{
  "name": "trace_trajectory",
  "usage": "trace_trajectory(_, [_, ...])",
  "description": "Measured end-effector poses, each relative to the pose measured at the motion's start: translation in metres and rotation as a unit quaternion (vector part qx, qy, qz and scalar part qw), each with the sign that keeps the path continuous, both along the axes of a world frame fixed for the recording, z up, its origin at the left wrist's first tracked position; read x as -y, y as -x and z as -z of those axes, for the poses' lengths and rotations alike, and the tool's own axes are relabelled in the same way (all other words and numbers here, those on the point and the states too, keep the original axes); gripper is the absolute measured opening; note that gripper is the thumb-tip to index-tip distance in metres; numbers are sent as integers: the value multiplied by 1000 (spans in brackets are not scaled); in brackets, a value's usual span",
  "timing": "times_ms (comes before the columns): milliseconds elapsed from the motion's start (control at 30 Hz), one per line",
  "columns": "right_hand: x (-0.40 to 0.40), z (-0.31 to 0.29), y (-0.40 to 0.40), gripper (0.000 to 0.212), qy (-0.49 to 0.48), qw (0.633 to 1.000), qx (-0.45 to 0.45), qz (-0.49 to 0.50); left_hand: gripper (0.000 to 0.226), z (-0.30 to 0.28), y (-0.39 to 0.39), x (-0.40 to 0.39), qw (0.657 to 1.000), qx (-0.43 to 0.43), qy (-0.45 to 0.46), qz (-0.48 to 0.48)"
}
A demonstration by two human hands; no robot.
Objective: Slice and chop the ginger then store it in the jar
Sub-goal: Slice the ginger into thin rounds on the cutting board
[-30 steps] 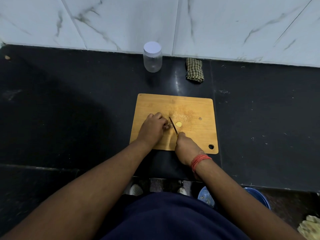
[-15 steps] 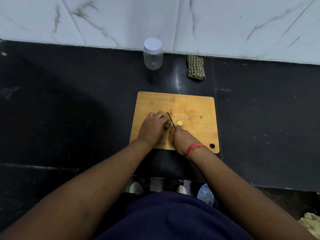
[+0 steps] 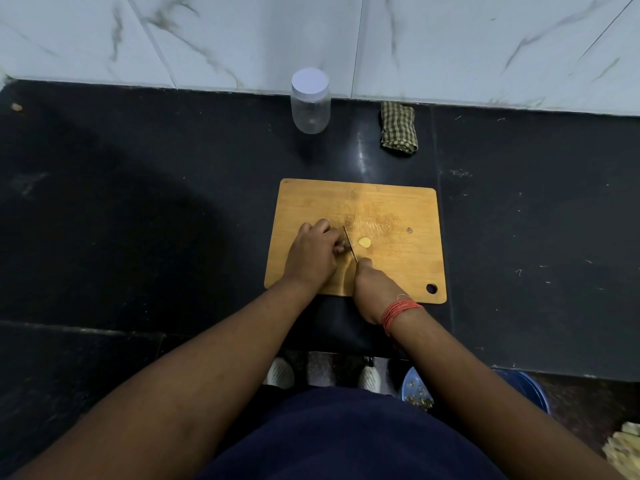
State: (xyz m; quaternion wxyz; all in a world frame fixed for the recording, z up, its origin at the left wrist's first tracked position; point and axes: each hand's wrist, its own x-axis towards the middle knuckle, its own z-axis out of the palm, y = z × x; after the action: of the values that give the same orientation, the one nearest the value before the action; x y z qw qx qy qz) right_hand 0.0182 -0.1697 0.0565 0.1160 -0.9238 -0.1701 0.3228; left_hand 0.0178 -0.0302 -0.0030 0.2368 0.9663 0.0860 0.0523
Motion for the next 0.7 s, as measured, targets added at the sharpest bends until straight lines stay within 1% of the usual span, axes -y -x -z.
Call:
trace_trajectory(200, [17, 7, 14, 39, -19, 999, -29, 11, 10, 2, -1, 0, 1000, -1, 8, -7])
trace_trajectory(300, [29, 11, 21, 33, -21, 999, -32, 9, 9, 3, -1, 1, 1000, 2, 8, -10])
trace_trajectory(433, [37, 10, 21, 36, -26, 999, -34, 13, 11, 2, -1, -1, 1000, 1, 7, -3])
trace_trajectory(533, [42, 5, 22, 27, -11, 999, -40, 5, 12, 0, -1, -1, 1000, -6, 11, -2])
trace_trajectory(633, [53, -4, 22, 24, -11, 1000, -19, -1, 12, 2, -2, -2, 1000, -4, 16, -1])
trace_trajectory(700, [54, -9, 17, 26, -33, 999, 1, 21, 13, 2, -1, -2, 1000, -2, 13, 2])
